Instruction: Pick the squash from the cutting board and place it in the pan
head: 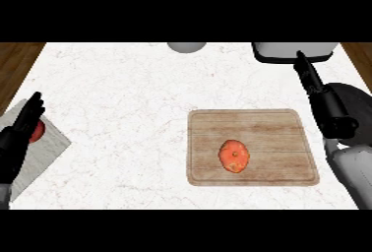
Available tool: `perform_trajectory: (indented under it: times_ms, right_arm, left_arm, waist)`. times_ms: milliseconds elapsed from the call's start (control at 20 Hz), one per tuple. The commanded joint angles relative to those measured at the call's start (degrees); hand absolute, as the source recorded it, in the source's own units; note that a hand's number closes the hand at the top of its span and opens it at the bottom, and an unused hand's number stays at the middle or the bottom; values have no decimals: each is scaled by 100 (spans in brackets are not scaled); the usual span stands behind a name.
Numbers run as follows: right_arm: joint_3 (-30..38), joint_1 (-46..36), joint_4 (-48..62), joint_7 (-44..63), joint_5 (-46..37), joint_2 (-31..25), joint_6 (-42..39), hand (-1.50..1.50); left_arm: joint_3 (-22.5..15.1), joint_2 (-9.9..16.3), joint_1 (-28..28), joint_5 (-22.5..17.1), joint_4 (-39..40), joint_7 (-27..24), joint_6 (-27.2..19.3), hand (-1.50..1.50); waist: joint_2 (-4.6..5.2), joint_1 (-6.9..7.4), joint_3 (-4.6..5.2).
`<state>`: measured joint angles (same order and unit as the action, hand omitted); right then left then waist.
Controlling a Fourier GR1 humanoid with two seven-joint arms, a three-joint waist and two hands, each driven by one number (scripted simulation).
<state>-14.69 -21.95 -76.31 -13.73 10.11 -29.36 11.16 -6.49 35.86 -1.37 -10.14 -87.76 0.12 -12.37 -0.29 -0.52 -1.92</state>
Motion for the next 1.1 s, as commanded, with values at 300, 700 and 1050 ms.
perform_trajectory:
  times_ms: [300,700,1050]
  right_arm:
    - [-318,-435,-34,165,303,-9,-1197,150]
    - [378,1891,-976,-1490,-381,-1068,-930,-150]
    - [645,1238,-1287,-1196,-822,-1780,-1696,-150]
  left_arm:
    - [-40,-1238,-637,-970,-98,585,-89,0]
    - [110,-1386,-809,-904,-84,840,-294,0]
    - [45,-1539,-882,-715,-162,938,-254,0]
  waist:
    - [47,14,206]
    - [10,-101,193]
    - [27,40,194]
